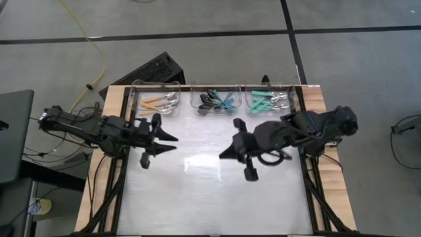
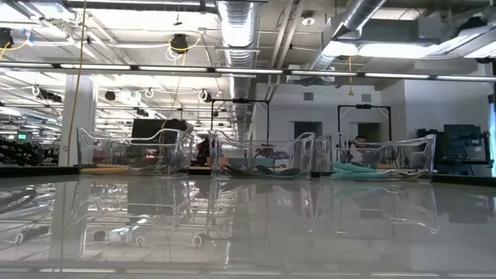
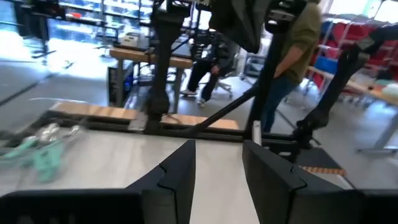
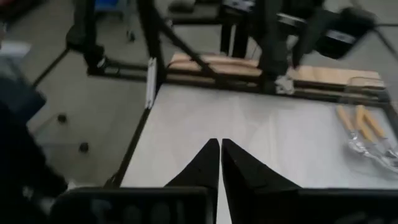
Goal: Sort silverware by color (type)
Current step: Return to Home Position
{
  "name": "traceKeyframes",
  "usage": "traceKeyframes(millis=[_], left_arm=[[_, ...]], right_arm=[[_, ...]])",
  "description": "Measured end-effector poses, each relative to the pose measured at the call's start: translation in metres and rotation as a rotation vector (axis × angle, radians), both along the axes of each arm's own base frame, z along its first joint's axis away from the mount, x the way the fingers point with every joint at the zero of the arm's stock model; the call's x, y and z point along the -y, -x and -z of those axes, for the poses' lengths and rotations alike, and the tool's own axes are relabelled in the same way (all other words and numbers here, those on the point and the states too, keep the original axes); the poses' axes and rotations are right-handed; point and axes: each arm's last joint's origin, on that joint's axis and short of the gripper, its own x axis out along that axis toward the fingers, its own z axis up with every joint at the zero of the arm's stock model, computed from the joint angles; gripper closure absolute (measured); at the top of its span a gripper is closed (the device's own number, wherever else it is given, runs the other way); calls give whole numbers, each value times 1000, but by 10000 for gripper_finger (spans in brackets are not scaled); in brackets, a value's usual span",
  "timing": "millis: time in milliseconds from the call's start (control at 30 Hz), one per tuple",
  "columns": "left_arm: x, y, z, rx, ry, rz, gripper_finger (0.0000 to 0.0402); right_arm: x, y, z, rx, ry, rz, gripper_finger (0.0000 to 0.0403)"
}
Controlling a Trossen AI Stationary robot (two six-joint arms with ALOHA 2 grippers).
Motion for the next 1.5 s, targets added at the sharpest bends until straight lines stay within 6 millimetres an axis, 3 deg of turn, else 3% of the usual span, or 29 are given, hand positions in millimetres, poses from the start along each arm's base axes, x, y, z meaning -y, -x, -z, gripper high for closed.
traceKeyframes(millis=[100,200,400,667,1067,1233,1500], left_arm=[[-5,15,1,-2,-9,-37,286],[-9,25,15,-10,10,-89,286],[-16,40,48,5,22,-147,286],[-30,60,82,210,168,-238,286],[-36,68,149,245,327,-276,286],[-37,72,162,292,393,-256,286],[-40,79,171,300,397,-325,286]], right_arm=[[14,13,17,76,-43,35,362],[28,28,43,210,-120,74,371],[54,59,110,482,-310,146,383],[72,91,188,638,-557,200,379],[87,115,239,681,-599,208,375],[96,133,265,663,-657,245,382],[101,156,287,714,-665,271,380]])
